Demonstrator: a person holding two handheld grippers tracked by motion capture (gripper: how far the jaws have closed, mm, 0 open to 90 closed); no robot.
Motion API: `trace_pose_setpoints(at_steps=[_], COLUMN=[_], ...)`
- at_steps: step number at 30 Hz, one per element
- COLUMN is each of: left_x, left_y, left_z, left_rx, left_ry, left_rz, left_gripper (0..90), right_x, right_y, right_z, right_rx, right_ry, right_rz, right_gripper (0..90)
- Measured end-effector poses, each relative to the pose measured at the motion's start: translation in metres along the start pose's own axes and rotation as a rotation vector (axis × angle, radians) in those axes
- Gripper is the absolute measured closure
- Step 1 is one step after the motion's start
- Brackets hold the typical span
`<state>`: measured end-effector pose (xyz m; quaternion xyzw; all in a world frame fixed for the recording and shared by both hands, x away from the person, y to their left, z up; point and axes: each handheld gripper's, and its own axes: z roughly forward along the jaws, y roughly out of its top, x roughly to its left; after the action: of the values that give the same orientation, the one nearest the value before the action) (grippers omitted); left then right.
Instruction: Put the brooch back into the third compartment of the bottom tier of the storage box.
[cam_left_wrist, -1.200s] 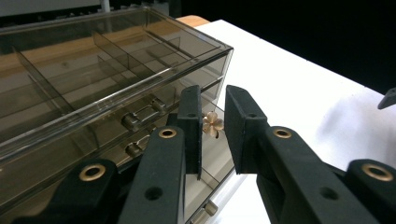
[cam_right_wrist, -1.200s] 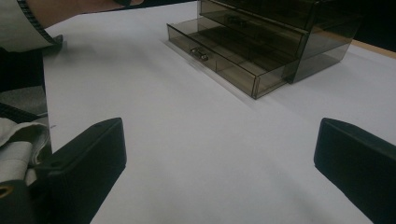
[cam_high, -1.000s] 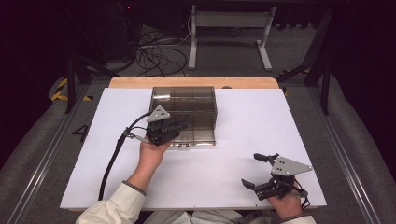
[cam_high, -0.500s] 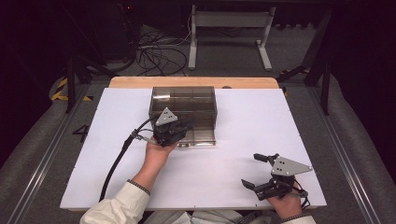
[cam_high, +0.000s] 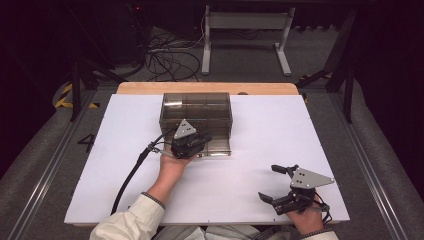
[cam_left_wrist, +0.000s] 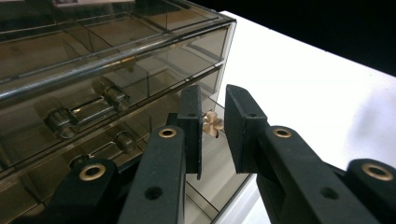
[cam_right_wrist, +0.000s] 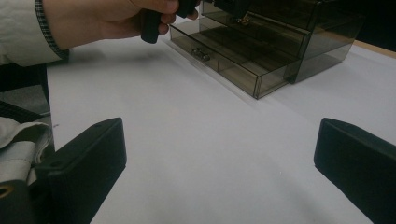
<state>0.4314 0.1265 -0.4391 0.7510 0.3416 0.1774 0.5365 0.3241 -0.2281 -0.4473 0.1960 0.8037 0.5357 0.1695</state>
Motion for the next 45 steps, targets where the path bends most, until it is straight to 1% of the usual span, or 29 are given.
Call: trace_pose_setpoints(at_steps=[7,8,10,15,17,21,22,24,25,26,29,33,45], left_x=[-0.004,-0.004,-0.005,-0.007,-0.007,-0.009,-0.01,-0.009,-0.01,-0.01,-0.011,-0.011,-0.011], left_y=[-0.004,-0.004,-0.005,-0.01,-0.011,-0.013,-0.014,-0.015,-0.016,-0.016,-0.018,-0.02,-0.02], left_z=[0.006,0.007,0.009,0.014,0.015,0.018,0.019,0.02,0.021,0.021,0.024,0.025,0.026], left_rx=[-0.006,-0.007,-0.007,0.012,0.02,0.03,0.033,0.04,0.042,0.045,0.055,0.061,0.066], left_ry=[-0.006,-0.008,-0.005,-0.011,-0.008,-0.007,-0.009,-0.003,-0.007,-0.007,-0.004,-0.006,-0.004], left_rz=[0.016,0.01,0.02,0.018,0.029,0.032,0.027,0.034,0.028,0.035,0.034,0.017,0.014], left_gripper=[77.2,77.2,77.2,77.2,77.2,77.1,77.2,77.1,77.1,77.1,77.1,77.1,77.1], right_x=[0.0,0.0,0.0,0.0,0.0,0.0,0.0,0.0,0.0,0.0,0.0,0.0,0.0], right_y=[0.0,0.0,0.0,0.0,0.0,0.0,0.0,0.0,0.0,0.0,0.0,0.0,0.0], right_z=[0.0,0.0,0.0,0.0,0.0,0.0,0.0,0.0,0.0,0.0,0.0,0.0,0.0], right_rx=[-0.002,-0.002,-0.002,-0.002,0.0,0.0,-0.001,0.0,0.0,0.0,0.001,0.0,-0.001], right_ry=[0.001,0.001,0.001,0.001,0.001,0.002,0.003,0.003,0.004,0.004,0.005,0.006,0.01], right_rz=[-0.002,-0.002,-0.002,-0.002,0.002,0.001,0.001,0.001,0.001,0.001,0.0,-0.001,-0.004], right_gripper=[3.0,3.0,3.0,3.0,3.0,3.0,3.0,3.0,3.0,3.0,3.0,3.0,3.0])
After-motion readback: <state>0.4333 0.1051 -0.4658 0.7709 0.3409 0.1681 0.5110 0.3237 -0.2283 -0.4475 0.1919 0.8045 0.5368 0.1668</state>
